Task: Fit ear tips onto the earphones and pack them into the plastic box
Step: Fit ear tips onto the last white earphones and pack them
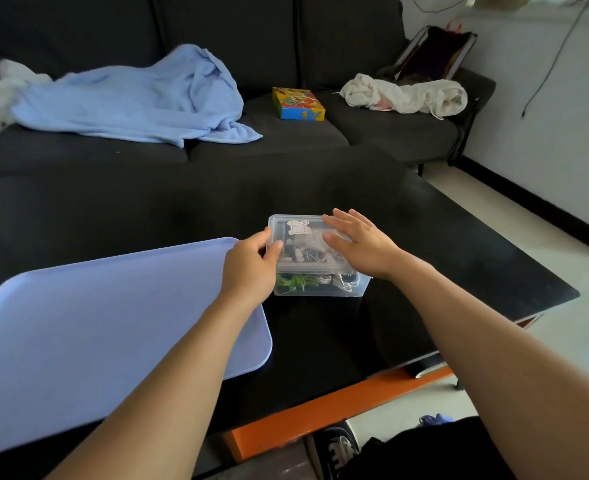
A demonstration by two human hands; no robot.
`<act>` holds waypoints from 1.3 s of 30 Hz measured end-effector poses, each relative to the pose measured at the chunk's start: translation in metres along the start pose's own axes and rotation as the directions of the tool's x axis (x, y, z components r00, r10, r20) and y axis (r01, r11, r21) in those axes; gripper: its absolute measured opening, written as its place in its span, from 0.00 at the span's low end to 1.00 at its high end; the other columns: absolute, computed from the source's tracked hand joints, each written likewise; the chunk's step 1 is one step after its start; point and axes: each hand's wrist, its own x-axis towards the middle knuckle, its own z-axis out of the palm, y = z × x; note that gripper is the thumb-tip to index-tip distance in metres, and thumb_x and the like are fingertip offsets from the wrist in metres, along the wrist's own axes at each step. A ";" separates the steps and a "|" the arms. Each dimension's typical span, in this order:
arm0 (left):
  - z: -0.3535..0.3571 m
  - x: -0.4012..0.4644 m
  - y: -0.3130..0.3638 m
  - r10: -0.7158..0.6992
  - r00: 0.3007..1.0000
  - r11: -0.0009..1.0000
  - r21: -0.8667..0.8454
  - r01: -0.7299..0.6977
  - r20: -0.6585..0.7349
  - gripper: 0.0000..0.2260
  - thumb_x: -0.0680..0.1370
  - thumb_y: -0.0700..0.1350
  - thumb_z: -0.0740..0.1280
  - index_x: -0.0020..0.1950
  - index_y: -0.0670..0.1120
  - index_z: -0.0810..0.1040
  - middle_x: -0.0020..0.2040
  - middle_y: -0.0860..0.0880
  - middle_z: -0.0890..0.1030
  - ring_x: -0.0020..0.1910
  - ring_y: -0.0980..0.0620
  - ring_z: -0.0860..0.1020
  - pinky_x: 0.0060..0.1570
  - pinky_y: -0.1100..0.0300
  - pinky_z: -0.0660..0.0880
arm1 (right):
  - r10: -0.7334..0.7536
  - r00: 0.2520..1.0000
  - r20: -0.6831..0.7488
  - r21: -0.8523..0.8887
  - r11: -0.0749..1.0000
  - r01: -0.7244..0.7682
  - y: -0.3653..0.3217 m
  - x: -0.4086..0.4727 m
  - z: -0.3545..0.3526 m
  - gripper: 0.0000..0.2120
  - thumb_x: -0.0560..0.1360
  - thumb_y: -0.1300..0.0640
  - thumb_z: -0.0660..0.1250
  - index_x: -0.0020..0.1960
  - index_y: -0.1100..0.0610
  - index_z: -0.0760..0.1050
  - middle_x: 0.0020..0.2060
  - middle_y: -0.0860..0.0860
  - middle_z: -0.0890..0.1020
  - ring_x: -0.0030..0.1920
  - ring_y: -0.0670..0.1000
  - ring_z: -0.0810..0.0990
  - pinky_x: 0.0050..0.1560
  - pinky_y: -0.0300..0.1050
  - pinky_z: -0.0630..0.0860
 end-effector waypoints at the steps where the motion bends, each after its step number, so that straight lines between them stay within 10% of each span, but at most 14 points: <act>1: -0.001 -0.001 0.002 0.014 1.000 0.996 0.083 -0.016 0.028 0.22 0.84 0.52 0.60 0.78 0.50 0.66 0.72 0.48 0.74 0.69 0.48 0.73 0.56 0.62 0.73 | 0.015 1.000 0.014 -0.005 1.000 -0.015 0.001 0.001 -0.001 0.26 0.84 0.41 0.53 0.80 0.44 0.59 0.81 0.45 0.54 0.81 0.49 0.44 0.79 0.53 0.47; 7: 0.000 0.005 -0.002 -0.008 0.999 1.000 0.023 0.007 0.047 0.21 0.84 0.46 0.60 0.77 0.47 0.66 0.74 0.48 0.70 0.72 0.49 0.70 0.61 0.61 0.69 | 0.036 0.995 -0.096 0.079 0.996 -0.029 -0.001 -0.004 0.008 0.24 0.85 0.49 0.52 0.81 0.44 0.55 0.80 0.42 0.56 0.80 0.48 0.52 0.78 0.48 0.52; 10: -0.004 0.006 -0.002 -0.131 0.988 0.970 -0.194 0.144 0.075 0.19 0.83 0.46 0.63 0.75 0.52 0.70 0.71 0.49 0.73 0.71 0.47 0.71 0.54 0.61 0.73 | 0.448 0.885 -0.126 0.651 0.711 -0.267 0.000 -0.004 0.009 0.27 0.82 0.57 0.58 0.80 0.50 0.57 0.75 0.47 0.67 0.64 0.50 0.76 0.65 0.48 0.76; 15: -0.003 0.009 0.001 -0.376 0.920 0.859 -0.330 0.391 0.109 0.26 0.76 0.49 0.71 0.73 0.48 0.70 0.64 0.52 0.75 0.60 0.46 0.78 0.60 0.49 0.78 | 0.648 0.754 0.109 0.779 0.415 -0.469 0.000 -0.012 -0.004 0.16 0.76 0.48 0.72 0.55 0.59 0.76 0.46 0.56 0.85 0.44 0.56 0.86 0.45 0.53 0.84; 20: 0.004 0.013 0.000 -0.334 0.943 0.908 -0.271 0.320 -0.004 0.05 0.78 0.44 0.69 0.50 0.43 0.81 0.51 0.46 0.83 0.52 0.44 0.82 0.49 0.52 0.81 | 0.529 0.751 -0.396 0.280 0.848 -0.450 -0.011 -0.017 -0.001 0.17 0.78 0.50 0.70 0.36 0.60 0.71 0.33 0.53 0.78 0.30 0.52 0.77 0.28 0.41 0.69; 23: 0.008 0.000 0.008 -0.135 0.962 0.982 0.098 0.162 -0.238 0.06 0.79 0.41 0.66 0.47 0.40 0.80 0.45 0.43 0.83 0.44 0.44 0.81 0.27 0.65 0.66 | 0.394 0.781 -0.485 0.056 0.905 -0.422 -0.022 -0.022 0.006 0.18 0.81 0.54 0.65 0.35 0.58 0.69 0.31 0.53 0.76 0.29 0.51 0.75 0.27 0.41 0.65; 27: 0.007 -0.006 0.012 0.007 0.973 0.970 0.239 0.050 -0.231 0.09 0.81 0.46 0.66 0.52 0.40 0.79 0.49 0.43 0.83 0.42 0.46 0.79 0.26 0.68 0.61 | 0.318 0.796 -0.515 -0.158 0.877 -0.453 -0.029 -0.023 0.004 0.15 0.79 0.65 0.66 0.34 0.58 0.69 0.29 0.53 0.75 0.27 0.51 0.73 0.25 0.40 0.66; 31: -0.013 -0.016 0.034 0.197 0.925 0.952 0.290 -0.101 -0.325 0.11 0.82 0.45 0.63 0.61 0.43 0.79 0.52 0.45 0.83 0.52 0.46 0.79 0.36 0.63 0.65 | 0.338 0.804 -0.490 0.007 0.923 -0.384 -0.042 -0.029 0.000 0.12 0.79 0.66 0.64 0.36 0.60 0.73 0.32 0.55 0.78 0.30 0.52 0.78 0.28 0.45 0.76; 33: -0.039 -0.010 0.031 0.242 0.887 0.950 0.281 -0.135 -0.394 0.06 0.81 0.42 0.64 0.50 0.42 0.79 0.42 0.44 0.81 0.47 0.43 0.78 0.41 0.56 0.65 | 0.313 0.790 -0.527 0.158 0.950 -0.271 -0.062 -0.025 -0.002 0.14 0.79 0.65 0.62 0.35 0.59 0.72 0.31 0.52 0.77 0.29 0.48 0.76 0.25 0.36 0.71; 39: -0.148 -0.007 -0.051 0.003 0.874 0.949 0.277 0.151 -0.486 0.09 0.74 0.36 0.64 0.34 0.43 0.70 0.29 0.45 0.68 0.31 0.49 0.62 0.32 0.57 0.61 | 0.111 0.943 -0.313 0.335 0.942 0.000 -0.149 0.000 0.053 0.11 0.78 0.61 0.67 0.37 0.63 0.77 0.30 0.54 0.78 0.29 0.49 0.76 0.30 0.43 0.76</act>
